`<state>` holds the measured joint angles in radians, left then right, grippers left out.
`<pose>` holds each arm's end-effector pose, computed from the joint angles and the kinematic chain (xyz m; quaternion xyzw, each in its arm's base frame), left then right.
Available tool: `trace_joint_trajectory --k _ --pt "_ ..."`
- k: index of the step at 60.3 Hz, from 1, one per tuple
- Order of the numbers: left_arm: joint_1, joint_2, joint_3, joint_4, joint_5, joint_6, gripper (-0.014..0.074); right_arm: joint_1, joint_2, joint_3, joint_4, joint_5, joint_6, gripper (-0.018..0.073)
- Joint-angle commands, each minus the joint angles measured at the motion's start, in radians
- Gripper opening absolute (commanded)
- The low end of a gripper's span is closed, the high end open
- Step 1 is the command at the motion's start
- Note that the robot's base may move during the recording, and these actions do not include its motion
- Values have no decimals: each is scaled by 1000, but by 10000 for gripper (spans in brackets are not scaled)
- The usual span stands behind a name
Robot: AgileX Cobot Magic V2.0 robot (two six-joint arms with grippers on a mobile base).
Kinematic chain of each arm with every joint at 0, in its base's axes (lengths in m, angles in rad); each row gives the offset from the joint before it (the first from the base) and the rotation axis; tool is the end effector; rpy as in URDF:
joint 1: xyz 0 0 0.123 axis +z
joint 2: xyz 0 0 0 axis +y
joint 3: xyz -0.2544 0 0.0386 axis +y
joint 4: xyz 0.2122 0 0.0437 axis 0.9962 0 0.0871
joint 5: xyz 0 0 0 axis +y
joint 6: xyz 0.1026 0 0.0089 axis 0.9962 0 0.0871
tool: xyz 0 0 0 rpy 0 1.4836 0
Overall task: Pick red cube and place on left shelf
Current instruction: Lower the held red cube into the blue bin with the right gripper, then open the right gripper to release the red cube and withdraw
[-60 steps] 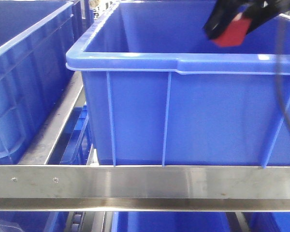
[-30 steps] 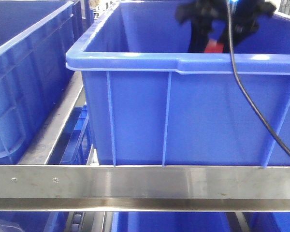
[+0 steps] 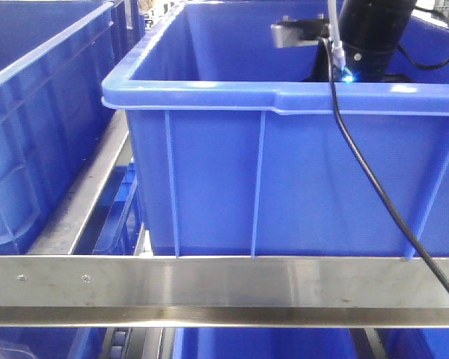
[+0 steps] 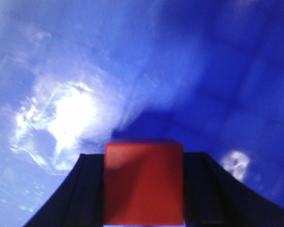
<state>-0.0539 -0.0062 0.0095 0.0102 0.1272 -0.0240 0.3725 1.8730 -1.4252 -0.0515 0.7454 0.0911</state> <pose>0.0605 -0.0031 0.1985 0.0140 0.7221 -0.0230 0.6913 0.3449 0.1309 0.2099 -0.1507 0.9612 0.0321 0.2290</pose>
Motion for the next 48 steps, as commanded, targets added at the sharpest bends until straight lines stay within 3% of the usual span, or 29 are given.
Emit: trace_joint_trajectory --k 1,10,15,35,48 --pt "-4 -15 23 -4 -88 -1 102 -7 -57 -37 -13 -17 -6 247" --pt "-4 -15 23 -4 -88 -1 102 -7 -58 -39 -13 -5 -6 464" --pt "-4 -15 23 -4 -88 -1 102 -7 -66 -39 -13 -6 -6 523" --pt "-4 -15 23 -4 -88 -1 102 -7 -236 -31 -13 -45 -6 510" --pt "-4 -15 23 -4 -88 -1 102 -7 -436 49 -13 -126 -6 353"
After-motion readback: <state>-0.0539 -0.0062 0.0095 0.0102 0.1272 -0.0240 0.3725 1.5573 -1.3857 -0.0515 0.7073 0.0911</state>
